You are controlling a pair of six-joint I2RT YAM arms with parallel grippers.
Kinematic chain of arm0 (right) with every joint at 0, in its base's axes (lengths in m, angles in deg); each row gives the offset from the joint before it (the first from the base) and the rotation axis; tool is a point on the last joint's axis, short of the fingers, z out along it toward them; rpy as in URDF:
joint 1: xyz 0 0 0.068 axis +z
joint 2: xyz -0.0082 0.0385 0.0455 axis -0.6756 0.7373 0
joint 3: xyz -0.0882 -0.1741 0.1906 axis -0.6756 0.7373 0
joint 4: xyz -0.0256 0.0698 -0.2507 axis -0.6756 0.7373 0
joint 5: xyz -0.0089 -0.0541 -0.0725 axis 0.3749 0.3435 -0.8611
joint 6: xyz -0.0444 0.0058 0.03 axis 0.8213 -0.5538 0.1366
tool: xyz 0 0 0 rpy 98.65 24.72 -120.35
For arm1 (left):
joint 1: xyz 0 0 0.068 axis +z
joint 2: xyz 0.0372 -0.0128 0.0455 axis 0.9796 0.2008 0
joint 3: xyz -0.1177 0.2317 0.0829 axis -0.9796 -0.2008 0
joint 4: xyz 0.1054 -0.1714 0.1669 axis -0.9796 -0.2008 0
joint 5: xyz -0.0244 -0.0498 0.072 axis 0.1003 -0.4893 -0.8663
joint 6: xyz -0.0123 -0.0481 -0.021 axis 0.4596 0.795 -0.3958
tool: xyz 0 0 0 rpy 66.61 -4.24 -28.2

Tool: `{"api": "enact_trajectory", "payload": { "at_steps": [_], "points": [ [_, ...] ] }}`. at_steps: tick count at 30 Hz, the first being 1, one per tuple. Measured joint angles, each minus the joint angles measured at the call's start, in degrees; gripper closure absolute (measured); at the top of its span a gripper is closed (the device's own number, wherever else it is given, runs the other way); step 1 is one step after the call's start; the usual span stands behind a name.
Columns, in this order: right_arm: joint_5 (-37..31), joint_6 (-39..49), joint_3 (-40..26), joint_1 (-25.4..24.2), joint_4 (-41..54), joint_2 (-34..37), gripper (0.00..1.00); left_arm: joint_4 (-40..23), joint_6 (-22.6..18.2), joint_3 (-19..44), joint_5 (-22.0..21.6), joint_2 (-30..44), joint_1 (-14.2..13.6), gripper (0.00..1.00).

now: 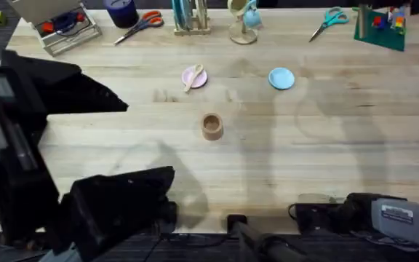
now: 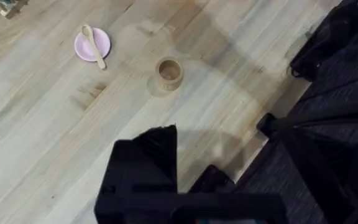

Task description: Pick up a utensil and set it on the pink plate, then put the other utensil in the container.

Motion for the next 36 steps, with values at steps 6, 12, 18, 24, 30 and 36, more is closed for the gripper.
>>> {"api": "enact_trajectory", "payload": {
  "at_steps": [6, 12, 18, 24, 30, 36],
  "points": [
    [8.64, 5.75, 0.0, -0.05, -0.02, 0.0, 0.972, 0.02, 0.0, 0.0, 0.0, 0.0, 0.0, 0.008],
    [16.11, 9.94, 0.0, -1.95, -0.01, 0.0, 0.972, 0.0, 0.0, 0.0, 0.0, -0.02, 0.0, 0.008],
    [34.06, 17.45, 0.0, -7.92, -0.15, 0.01, 0.972, 0.0, 0.0, 0.0, 0.0, 0.0, 0.0, 0.007],
    [46.94, 21.95, 0.0, -9.64, -0.22, 1.5, 0.972, 0.0, 0.0, 0.0, 0.0, -0.02, 0.0, 0.008],
    [55.25, 24.55, 0.0, -9.57, -0.28, 5.1, 0.972, 0.0, 0.0, 0.0, 0.0, 0.0, 0.0, 0.007],
    [58.02, 25.35, 0.0, -8.18, -0.28, 7.06, 0.972, 0.0, 0.0, 0.0, 0.0, 0.0, 0.0, 0.008]
  ]
}}
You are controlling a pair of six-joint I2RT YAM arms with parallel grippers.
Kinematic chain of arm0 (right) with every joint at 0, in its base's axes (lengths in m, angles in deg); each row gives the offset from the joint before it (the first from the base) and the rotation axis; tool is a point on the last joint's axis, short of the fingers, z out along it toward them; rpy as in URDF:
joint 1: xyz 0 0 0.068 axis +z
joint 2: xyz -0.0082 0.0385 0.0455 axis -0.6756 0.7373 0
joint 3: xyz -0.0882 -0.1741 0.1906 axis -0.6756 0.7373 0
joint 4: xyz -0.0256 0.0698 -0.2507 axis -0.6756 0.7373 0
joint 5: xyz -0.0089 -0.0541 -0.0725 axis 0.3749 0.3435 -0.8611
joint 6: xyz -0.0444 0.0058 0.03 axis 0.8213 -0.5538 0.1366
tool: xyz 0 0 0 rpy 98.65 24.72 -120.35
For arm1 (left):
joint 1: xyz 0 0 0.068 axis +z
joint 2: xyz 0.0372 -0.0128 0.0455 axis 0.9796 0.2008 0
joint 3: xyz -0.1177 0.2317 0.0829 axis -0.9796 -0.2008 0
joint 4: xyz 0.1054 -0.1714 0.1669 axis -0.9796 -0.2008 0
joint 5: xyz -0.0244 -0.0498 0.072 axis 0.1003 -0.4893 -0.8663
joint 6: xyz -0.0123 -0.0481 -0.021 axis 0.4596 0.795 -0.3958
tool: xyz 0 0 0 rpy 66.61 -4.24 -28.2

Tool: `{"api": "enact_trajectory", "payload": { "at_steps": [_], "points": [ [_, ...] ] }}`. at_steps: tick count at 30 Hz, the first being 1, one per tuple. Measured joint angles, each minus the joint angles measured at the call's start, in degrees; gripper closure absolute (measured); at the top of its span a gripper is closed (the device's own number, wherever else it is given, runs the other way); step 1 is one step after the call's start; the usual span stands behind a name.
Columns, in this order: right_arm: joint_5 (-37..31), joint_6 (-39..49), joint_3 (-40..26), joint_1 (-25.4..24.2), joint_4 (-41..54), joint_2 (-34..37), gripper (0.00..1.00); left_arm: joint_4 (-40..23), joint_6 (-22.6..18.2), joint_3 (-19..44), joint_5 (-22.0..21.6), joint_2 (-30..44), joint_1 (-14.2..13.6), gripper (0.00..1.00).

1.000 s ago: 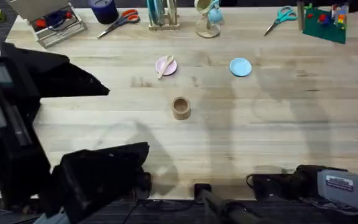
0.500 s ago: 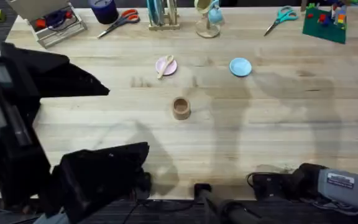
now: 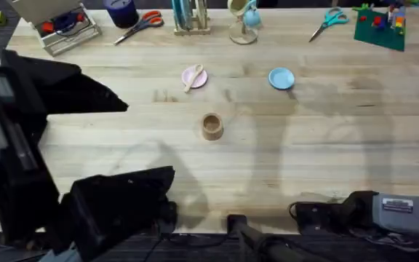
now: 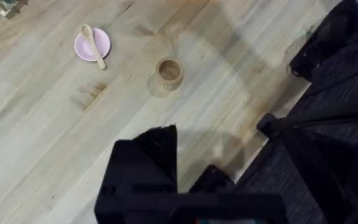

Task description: Pick up a utensil and set it on the pink plate, then put the other utensil in the container.

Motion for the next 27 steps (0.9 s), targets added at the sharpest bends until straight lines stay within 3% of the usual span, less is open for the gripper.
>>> {"api": "enact_trajectory", "payload": {
  "at_steps": [11, 16, 19, 27],
  "points": [
    [1.26, 3.82, 0.0, 2.46, -0.04, 0.22, 0.972, 0.0, 0.0, 0.0, 0.0, 0.0, 0.0, 0.008],
    [1.83, 7.84, 0.0, 6.37, -0.04, 1.87, 0.972, 0.0, 0.0, 0.0, 0.0, 0.0, 0.0, 0.008],
    [3.88, 13.28, 0.0, 11.26, -0.02, 5.15, 0.972, 0.0, 0.0, 0.0, 0.0, 0.0, 0.0, 0.008],
    [4.92, 18.6, 0.17, 11.96, -0.09, 11.93, 0.97, 0.02, 0.0, 0.0, 0.0, -0.02, 0.0, 0.007]
  ]
}}
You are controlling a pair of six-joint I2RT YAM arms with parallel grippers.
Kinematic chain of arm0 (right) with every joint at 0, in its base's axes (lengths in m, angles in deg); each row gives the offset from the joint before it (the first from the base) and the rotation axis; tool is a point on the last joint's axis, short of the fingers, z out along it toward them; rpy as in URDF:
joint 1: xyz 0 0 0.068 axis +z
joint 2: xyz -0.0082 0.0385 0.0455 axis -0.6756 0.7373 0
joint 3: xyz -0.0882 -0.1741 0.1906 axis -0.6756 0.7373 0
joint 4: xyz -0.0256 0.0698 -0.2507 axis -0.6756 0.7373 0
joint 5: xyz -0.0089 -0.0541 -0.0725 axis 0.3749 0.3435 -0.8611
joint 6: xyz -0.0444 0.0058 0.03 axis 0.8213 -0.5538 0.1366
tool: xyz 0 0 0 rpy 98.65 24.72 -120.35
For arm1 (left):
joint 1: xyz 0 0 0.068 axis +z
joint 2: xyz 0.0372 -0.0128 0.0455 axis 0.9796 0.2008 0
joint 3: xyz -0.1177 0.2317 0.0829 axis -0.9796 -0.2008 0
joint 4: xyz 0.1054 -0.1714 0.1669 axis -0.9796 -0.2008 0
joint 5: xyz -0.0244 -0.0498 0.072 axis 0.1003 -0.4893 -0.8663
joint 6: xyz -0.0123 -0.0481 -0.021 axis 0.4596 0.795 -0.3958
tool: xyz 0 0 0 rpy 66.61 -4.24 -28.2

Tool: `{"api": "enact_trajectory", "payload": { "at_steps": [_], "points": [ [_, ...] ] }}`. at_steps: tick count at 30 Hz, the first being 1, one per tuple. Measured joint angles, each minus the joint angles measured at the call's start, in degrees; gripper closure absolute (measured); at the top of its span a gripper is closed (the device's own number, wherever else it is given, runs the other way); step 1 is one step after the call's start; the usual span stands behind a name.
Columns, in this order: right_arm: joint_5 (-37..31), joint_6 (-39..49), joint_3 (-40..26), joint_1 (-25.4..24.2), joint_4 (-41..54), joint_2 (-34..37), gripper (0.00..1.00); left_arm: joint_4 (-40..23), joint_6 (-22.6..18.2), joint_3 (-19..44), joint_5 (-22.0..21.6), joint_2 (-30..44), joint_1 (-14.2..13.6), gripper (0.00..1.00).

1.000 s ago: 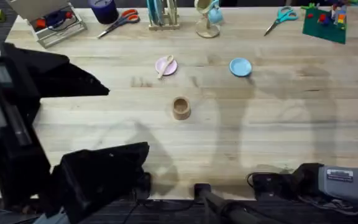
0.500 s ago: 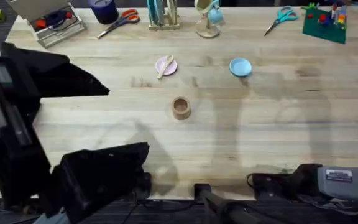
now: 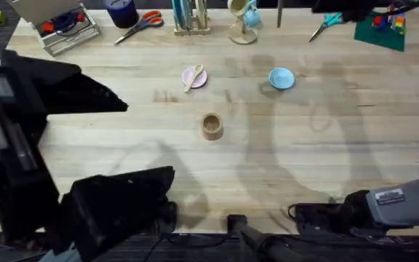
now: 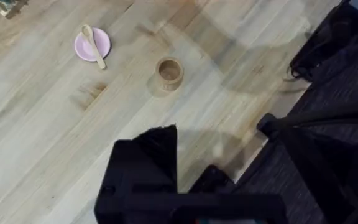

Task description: Pick up a utensil and set it on the pink plate, then put the other utensil in the container.

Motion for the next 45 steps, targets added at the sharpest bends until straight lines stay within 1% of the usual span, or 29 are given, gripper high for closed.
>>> {"api": "enact_trajectory", "payload": {
  "at_steps": [4, 12, 21, 27, 36, 45],
  "points": [
    [0.0, 2.59, 2.71, 1.24, -0.02, 1.78, 0.97, -0.02, 0.0, 0.0, 0.0, 0.02, 0.0, 0.007],
    [0.91, 8.04, 9.3, 2.71, -0.42, 1.79, 0.97, 0.0, 0.0, 0.0, 0.0, 0.02, 0.0, 0.007],
    [1.64, 9.05, 16.7, 2.71, -5.25, 1.79, 0.969, -0.02, 0.0, 0.0, 0.0, 0.01, 0.0, 0.008],
    [1.7, 9.09, 17.2, 3.86, -6.03, 1.79, 0.969, 0.0, 0.0, 0.0, -0.01, 0.01, 0.0, 0.007],
    [1.73, 9.49, 17.22, 9.69, -6.52, 2.14, 0.968, -0.02, 0.0, 0.0, 0.0, 0.02, 0.0, 0.007],
    [1.95, 9.42, 18.88, 13.98, -11.07, 7.03, 0.966, -0.02, 0.0, 0.0, 0.0, 0.02, 0.0, 0.007]
  ]
}}
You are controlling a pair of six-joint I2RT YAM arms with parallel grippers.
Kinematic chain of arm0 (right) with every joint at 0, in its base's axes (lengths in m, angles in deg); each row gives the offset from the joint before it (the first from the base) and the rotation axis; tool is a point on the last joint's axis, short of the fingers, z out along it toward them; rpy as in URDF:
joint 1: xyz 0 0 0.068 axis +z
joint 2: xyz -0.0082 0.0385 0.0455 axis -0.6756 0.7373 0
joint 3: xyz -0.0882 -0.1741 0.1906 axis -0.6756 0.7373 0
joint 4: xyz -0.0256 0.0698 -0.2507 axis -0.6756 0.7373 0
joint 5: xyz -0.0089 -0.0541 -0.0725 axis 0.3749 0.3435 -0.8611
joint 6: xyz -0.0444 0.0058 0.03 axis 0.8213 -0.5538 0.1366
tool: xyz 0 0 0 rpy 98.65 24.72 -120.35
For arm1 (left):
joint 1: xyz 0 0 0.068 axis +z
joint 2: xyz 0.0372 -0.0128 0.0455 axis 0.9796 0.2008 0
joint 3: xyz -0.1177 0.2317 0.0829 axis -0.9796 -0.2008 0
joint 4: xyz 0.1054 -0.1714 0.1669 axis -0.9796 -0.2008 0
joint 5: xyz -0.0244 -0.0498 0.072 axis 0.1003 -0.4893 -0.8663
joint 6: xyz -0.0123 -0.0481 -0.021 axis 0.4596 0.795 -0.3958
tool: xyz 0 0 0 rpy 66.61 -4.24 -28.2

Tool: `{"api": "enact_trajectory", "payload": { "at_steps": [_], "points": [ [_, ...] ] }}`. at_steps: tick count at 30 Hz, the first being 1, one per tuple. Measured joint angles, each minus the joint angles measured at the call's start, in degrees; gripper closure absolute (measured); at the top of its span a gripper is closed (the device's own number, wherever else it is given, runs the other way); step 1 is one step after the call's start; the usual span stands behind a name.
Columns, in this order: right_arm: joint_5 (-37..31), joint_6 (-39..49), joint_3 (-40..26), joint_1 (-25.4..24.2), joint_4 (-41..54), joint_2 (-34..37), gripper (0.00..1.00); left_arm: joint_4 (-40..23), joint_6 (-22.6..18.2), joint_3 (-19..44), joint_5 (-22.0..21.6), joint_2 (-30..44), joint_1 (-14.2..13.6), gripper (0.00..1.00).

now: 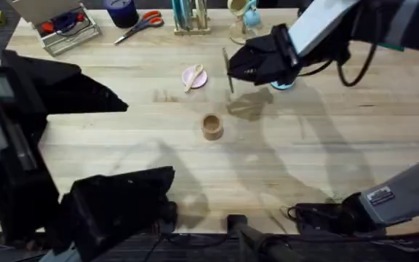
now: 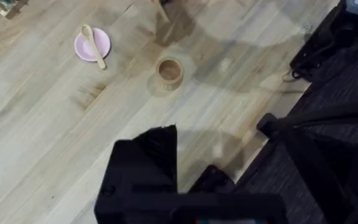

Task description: Pick up a utensil and set it on the pink plate, then put the other utensil in the container.

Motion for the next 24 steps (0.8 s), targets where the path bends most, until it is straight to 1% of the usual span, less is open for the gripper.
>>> {"api": "enact_trajectory", "payload": {
  "at_steps": [5, 6, 7, 12, 17, 24],
  "points": [
    [0.11, -0.01, 2.05, 2.25, -4.61, 1.15, 0.966, 0.01, 0.0, 0.0, -0.01, -0.01, 0.0, 0.007],
    [0.14, -0.39, 4.76, 3.11, -8.72, 1.39, 0.966, 0.0, 0.0, 0.0, 0.0, 0.0, 0.0, 0.007],
    [0.13, -0.62, 5.37, 3.3, -9.36, 1.43, 0.967, 0.02, 0.0, 0.0, 0.0, 0.0, 0.0, 0.007],
    [0.15, -1.05, 7.64, 4.18, -10.46, 1.49, 0.967, 0.0, 0.0, 0.0, 0.0, -0.01, 0.0, 0.008],
    [-0.02, -1.66, 9.58, 4.92, -13.74, 1.49, 0.967, 0.0, 0.0, 0.0, 0.0, 0.0, 0.0, 0.007],
    [-0.22, -1.22, 10.34, 6.22, -15.17, 1.49, 0.967, 0.0, 0.0, 0.0, 0.0, 0.0, 0.0, 0.008]
  ]
}}
